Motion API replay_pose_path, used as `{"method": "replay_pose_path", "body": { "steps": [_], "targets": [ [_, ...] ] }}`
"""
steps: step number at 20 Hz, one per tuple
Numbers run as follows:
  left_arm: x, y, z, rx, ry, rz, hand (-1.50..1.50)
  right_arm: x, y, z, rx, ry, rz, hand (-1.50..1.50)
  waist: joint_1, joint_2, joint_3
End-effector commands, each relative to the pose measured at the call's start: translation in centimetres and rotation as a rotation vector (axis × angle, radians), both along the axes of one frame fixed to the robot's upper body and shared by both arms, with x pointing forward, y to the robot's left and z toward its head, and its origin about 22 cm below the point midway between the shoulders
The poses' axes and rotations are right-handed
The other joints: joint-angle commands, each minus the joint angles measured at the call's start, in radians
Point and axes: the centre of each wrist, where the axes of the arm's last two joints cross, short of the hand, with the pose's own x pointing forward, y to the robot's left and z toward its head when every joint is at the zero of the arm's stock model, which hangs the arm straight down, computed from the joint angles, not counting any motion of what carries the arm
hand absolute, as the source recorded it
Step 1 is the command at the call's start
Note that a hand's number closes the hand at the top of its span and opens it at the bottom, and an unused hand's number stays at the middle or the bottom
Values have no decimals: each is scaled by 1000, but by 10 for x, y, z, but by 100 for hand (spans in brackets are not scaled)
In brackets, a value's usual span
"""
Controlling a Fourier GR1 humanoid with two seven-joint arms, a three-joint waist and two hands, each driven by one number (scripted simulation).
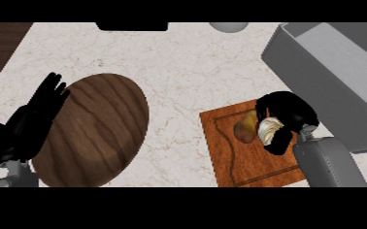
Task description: Pick the cupcake from the cutting board and place it in the cardboard box
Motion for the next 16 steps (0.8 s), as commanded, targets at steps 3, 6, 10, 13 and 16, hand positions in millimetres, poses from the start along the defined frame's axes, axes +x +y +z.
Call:
{"method": "replay_pose_path", "body": {
  "steps": [3,6,10,13,16],
  "targets": [
    [6,2,9,11,-13,-23,0,67,39,24,-56,-76,-211,150,20,5,1],
    [12,6,7,-11,-6,3,0,88,28,31,-35,-145,-230,150,6,3,0],
    [-5,10,-4,21,-17,6,0,92,63,57,-9,-272,-217,150,-1,-2,0],
    [-3,7,1,7,4,20,0,82,50,82,37,-386,-180,150,-13,-6,0],
    [-7,19,-7,8,8,27,0,72,59,133,63,-514,-207,150,-21,-10,-1]
  ]
}}
